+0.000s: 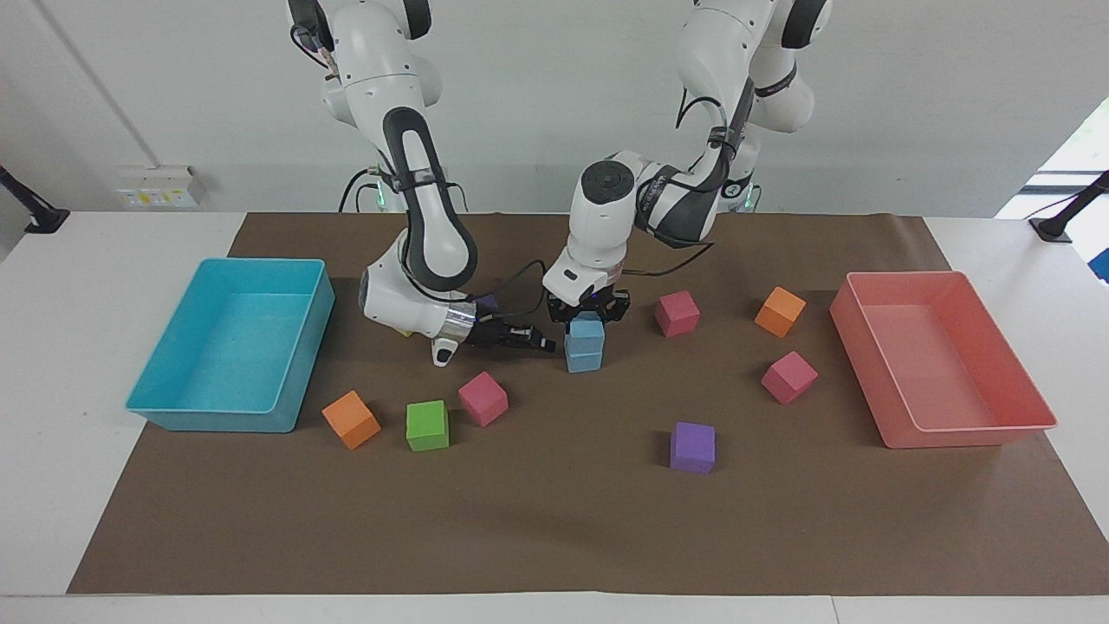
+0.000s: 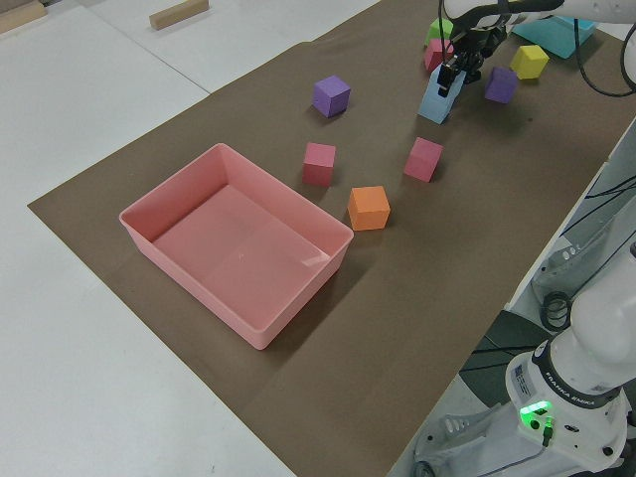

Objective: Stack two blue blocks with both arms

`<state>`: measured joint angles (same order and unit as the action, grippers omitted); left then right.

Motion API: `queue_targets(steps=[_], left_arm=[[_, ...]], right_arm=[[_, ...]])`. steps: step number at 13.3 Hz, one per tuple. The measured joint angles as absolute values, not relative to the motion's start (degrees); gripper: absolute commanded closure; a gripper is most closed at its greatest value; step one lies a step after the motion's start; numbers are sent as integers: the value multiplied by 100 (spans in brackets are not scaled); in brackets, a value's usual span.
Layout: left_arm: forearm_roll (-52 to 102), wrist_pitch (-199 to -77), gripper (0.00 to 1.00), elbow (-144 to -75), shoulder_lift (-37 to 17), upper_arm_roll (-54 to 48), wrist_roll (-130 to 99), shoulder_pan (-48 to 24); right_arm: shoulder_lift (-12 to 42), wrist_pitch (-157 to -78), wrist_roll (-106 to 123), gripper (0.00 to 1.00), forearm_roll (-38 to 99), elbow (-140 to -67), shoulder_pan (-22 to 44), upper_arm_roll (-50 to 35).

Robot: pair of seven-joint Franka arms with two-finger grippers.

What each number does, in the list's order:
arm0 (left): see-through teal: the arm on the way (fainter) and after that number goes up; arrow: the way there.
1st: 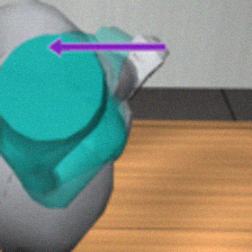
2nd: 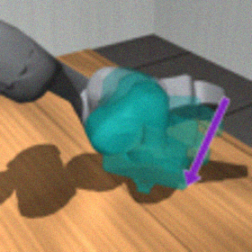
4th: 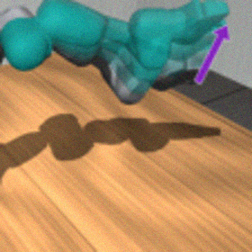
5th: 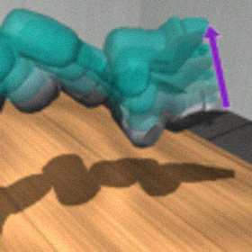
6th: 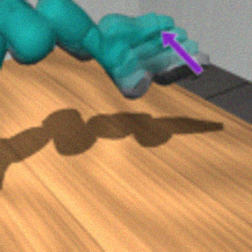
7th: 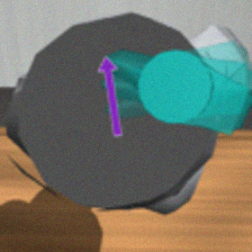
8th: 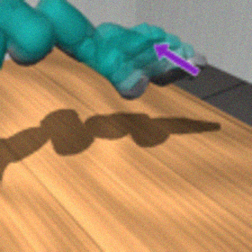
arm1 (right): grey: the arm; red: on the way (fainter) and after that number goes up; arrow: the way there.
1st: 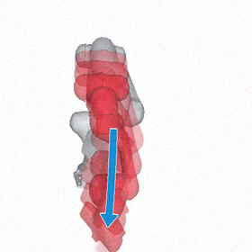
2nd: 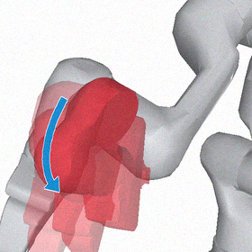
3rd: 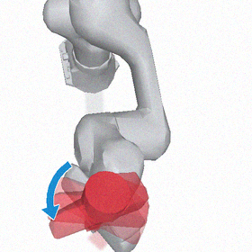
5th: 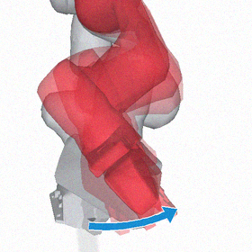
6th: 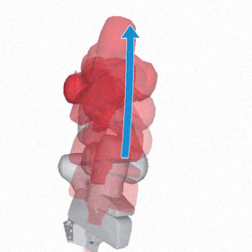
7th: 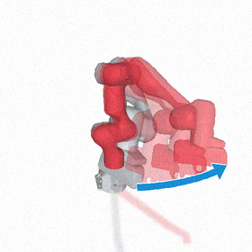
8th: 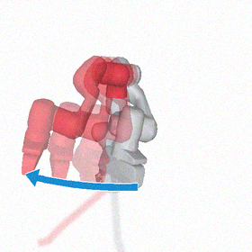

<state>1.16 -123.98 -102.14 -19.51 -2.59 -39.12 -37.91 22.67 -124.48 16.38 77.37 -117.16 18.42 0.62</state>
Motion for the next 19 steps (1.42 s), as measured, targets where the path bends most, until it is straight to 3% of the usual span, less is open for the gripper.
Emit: queue_targets(steps=[8,10,13,17,19], left_arm=[[115,-12399,81,-10213,-1948,-260,-4284,-3839],[115,-12399,66,-10213,-1948,-256,-4302,-3844],[115,-12399,21,-10214,-1948,-254,-4309,-3846],[115,-12400,14,-10213,-1948,-238,-4323,-3847],[115,-12401,5,-10213,-1948,-225,-4325,-3847]], right_arm=[[2267,-12448,1638,100,7737,-11716,1842,62],[2267,-12448,1638,100,7737,-11716,1842,62],[2267,-12448,1638,100,7737,-11716,1842,62],[2267,-12448,1638,100,7737,-11716,1842,62],[2267,-12448,1638,100,7737,-11716,1842,62]])
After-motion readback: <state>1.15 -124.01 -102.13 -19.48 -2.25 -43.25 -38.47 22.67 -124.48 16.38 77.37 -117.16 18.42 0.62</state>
